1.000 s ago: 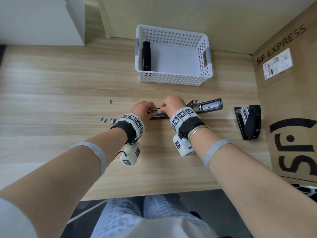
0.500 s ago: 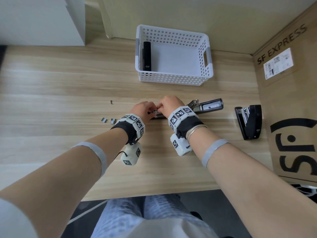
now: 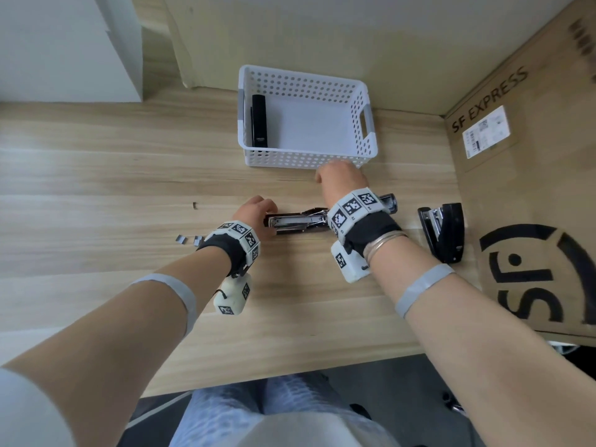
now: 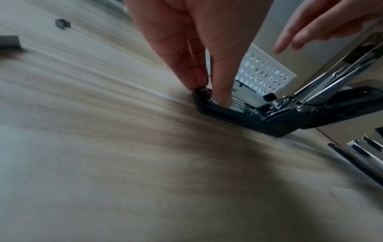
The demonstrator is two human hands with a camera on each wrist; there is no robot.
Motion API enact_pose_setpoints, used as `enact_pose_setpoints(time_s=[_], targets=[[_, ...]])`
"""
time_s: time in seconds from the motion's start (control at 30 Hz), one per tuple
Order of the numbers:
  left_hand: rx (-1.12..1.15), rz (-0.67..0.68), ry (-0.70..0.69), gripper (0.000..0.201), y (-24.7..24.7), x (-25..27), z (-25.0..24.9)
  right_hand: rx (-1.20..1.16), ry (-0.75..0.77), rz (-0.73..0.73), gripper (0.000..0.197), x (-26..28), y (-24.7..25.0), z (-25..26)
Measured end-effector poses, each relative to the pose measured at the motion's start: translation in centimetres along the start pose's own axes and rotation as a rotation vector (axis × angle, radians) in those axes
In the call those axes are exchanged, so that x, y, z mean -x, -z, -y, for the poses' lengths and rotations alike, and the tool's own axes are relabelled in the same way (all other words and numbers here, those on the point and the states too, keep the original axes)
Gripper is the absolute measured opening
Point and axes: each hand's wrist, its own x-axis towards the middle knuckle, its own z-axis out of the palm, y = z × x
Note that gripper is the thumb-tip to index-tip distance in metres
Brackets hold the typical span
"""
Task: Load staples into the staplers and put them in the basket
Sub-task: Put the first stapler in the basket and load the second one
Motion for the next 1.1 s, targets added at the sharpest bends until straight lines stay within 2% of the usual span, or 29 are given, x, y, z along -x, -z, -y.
enact_pose_setpoints(time_s=[0.1, 0.17, 0.23, 0.37, 0.5, 0.53, 0.63, 0.77, 0.9, 1.1], targets=[[-0.047, 0.039, 0.004, 0.049, 0.1, -0.1, 0.0, 0.061, -0.065, 0.100, 0.028, -0.3, 1.0, -3.4], [-0.061, 0.035, 0.004, 0.047, 0.1, -0.2, -0.1, 0.122, -0.100, 0.286, 0.032, -0.8, -0.4, -5.6], [-0.056, 0.020, 0.005, 0.045, 0.2, -0.3, -0.2, 0.090, -0.089, 0.412, 0.042, -0.8, -1.7, -6.9], [-0.036, -0.001, -0.009, 0.043, 0.3, -0.7, -0.4, -0.072, -0.060, 0.387, 0.049, 1.5, -1.6, -6.7], [-0.062, 0.022, -0.004, 0.042, 0.7, -1.2, -0.5, -0.036, -0.030, 0.566, 0.060, 1.5, -0.5, -6.9], [-0.063, 0.018, -0.003, 0.042, 0.7, -1.2, -0.4, -0.040, -0.025, 0.554, 0.058, 1.4, -0.1, -7.0], [-0.043, 0.003, -0.001, 0.042, 0.5, -1.2, -0.4, -0.047, 0.060, 0.348, 0.041, 1.6, 1.7, -6.3], [-0.032, -0.001, 0.010, 0.043, 0.3, -1.3, -0.3, -0.099, 0.215, 0.198, 0.027, 2.1, 3.0, -1.5], [-0.050, 0.002, 0.020, 0.042, 0.2, -1.5, -0.1, 0.082, 0.356, 0.172, 0.020, 1.1, 0.8, 2.8], [-0.020, 0.006, 0.041, 0.045, 0.0, -1.9, 0.3, 0.140, 0.381, 0.230, 0.022, -0.3, -1.9, 4.5]])
